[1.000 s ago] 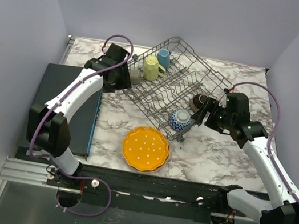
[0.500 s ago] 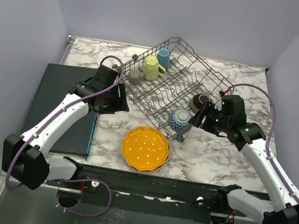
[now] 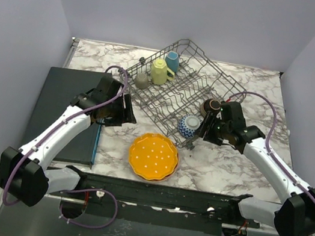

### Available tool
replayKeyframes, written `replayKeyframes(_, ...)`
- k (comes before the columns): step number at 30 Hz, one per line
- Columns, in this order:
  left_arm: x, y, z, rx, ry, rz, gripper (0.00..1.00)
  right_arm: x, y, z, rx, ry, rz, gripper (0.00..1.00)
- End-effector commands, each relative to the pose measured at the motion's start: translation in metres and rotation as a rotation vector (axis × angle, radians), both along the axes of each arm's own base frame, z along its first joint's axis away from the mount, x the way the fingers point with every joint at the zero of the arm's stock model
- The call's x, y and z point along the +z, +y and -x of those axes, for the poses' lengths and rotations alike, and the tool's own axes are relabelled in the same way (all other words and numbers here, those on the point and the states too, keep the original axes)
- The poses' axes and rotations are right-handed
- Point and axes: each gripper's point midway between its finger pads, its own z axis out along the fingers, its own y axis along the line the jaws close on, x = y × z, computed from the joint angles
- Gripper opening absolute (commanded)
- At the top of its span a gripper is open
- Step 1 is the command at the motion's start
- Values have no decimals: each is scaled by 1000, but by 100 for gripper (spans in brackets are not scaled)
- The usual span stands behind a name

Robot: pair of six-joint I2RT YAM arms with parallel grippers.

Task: Load the mixed dishes into the dish rack
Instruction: Move the dish rack to the center of the board.

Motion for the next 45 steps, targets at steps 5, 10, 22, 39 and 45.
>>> replayKeyframes(5, -11, -3, 1, -38, -9, 3, 66, -13, 12, -11, -31, 10, -45, 53)
replayKeyframes(10, -14, -2, 1, -47, -13, -9, 66, -16, 23, -14, -17, 28, -79, 50)
replayKeyframes(22, -30, 7, 4, -51, -7, -62, 66, -20, 49, -15, 19, 69, -168, 32)
replayKeyframes(39, -12, 19, 3, 9, -104, -75, 65, -12, 91, -41, 31, 42, -244, 0)
replayKeyframes(45, -13, 20, 3, 10, -101, -77, 65, -11, 100, -56, 10, 26, -263, 1)
